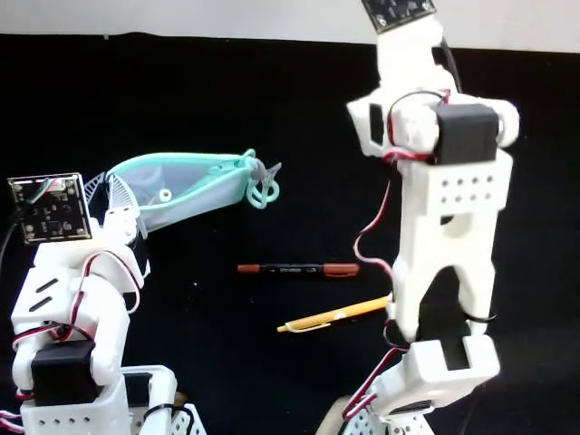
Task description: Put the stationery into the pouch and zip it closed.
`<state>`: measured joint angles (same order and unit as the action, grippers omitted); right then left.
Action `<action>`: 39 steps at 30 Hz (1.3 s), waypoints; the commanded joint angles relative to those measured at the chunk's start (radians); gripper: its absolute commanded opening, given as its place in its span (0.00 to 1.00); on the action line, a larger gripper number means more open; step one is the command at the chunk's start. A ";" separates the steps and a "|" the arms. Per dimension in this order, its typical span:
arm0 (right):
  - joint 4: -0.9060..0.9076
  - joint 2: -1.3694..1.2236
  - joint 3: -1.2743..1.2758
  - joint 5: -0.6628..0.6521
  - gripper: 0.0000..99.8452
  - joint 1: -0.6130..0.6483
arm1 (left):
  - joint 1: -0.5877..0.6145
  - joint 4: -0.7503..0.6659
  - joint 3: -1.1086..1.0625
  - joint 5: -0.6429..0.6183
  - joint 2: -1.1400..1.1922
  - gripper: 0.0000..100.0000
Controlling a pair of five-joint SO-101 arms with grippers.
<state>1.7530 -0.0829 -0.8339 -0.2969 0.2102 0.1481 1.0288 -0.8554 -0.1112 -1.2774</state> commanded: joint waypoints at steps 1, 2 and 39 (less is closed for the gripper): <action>0.010 0.012 0.125 -0.014 0.26 -0.039 | -0.024 -0.009 0.002 -0.003 0.010 0.01; 0.010 0.012 0.159 -0.015 0.26 -0.042 | -0.024 -0.009 0.002 -0.003 0.010 0.01; -0.091 0.015 0.944 -0.486 0.26 0.130 | 0.028 -0.009 -0.084 -0.003 0.002 0.01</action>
<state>1.7054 -0.0844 0.0990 -0.7679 0.3191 0.1588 1.0211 -0.8999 -0.1112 -1.2820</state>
